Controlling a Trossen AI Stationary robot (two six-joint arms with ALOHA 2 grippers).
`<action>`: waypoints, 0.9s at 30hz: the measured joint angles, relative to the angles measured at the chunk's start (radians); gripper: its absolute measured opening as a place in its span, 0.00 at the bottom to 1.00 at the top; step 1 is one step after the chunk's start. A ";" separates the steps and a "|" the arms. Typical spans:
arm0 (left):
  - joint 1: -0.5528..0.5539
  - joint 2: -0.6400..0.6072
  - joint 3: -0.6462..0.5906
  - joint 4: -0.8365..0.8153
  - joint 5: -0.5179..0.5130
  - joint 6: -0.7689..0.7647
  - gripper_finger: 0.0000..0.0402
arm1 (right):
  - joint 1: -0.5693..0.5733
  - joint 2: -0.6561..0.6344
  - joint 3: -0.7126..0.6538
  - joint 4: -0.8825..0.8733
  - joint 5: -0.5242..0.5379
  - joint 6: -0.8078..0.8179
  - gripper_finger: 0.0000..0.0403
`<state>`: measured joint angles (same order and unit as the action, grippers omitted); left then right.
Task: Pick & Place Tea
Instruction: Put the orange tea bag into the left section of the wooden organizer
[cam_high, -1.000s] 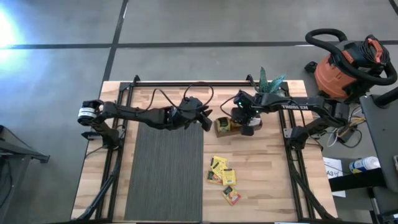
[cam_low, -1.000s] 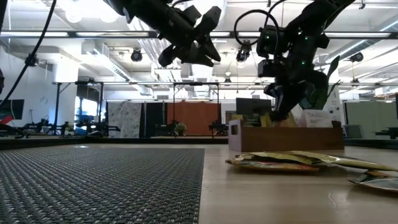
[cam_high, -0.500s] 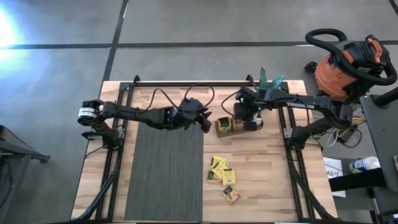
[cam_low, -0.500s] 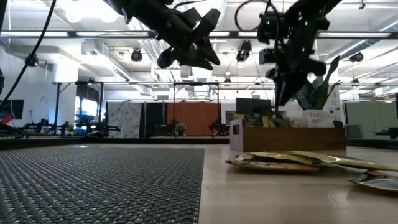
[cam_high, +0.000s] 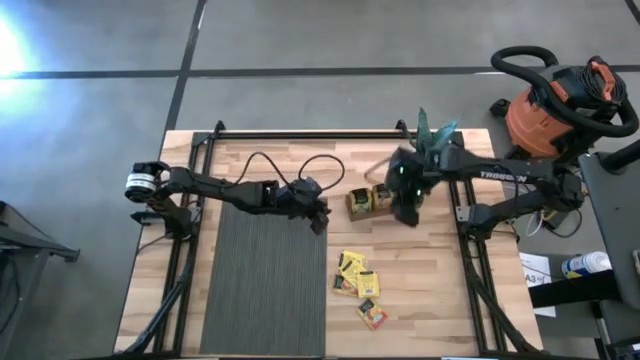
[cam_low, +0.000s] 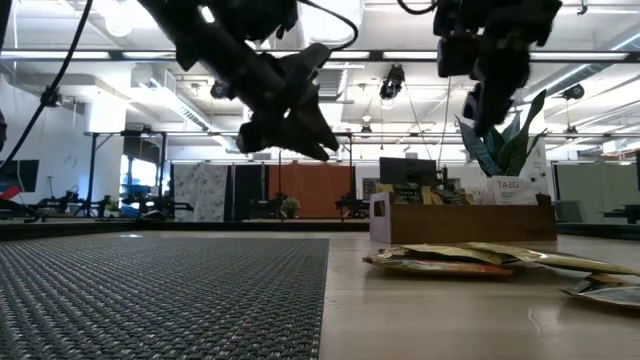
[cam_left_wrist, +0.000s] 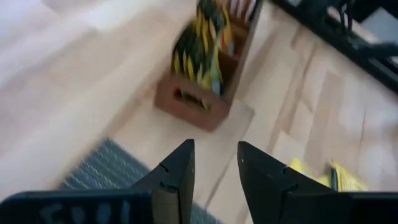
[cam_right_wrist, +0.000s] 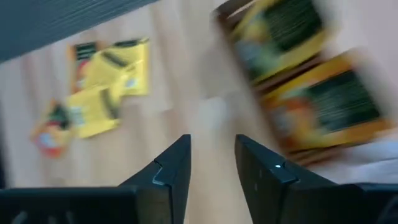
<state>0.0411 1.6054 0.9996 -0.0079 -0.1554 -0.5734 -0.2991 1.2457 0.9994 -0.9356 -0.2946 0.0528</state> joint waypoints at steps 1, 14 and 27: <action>-0.002 0.000 -0.013 0.011 0.015 -0.004 0.29 | 0.034 0.001 -0.014 0.006 -0.013 0.062 0.30; -0.126 0.000 -0.077 0.122 0.087 0.250 0.29 | 0.628 0.065 -0.152 0.336 0.161 0.959 0.25; -0.257 0.082 -0.077 0.289 0.148 -0.040 0.29 | 0.988 0.226 -0.211 0.688 0.351 1.596 0.26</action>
<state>-0.2160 1.6878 0.9230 0.2808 -0.0074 -0.6131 0.6892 1.4722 0.7884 -0.2479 0.0564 1.6485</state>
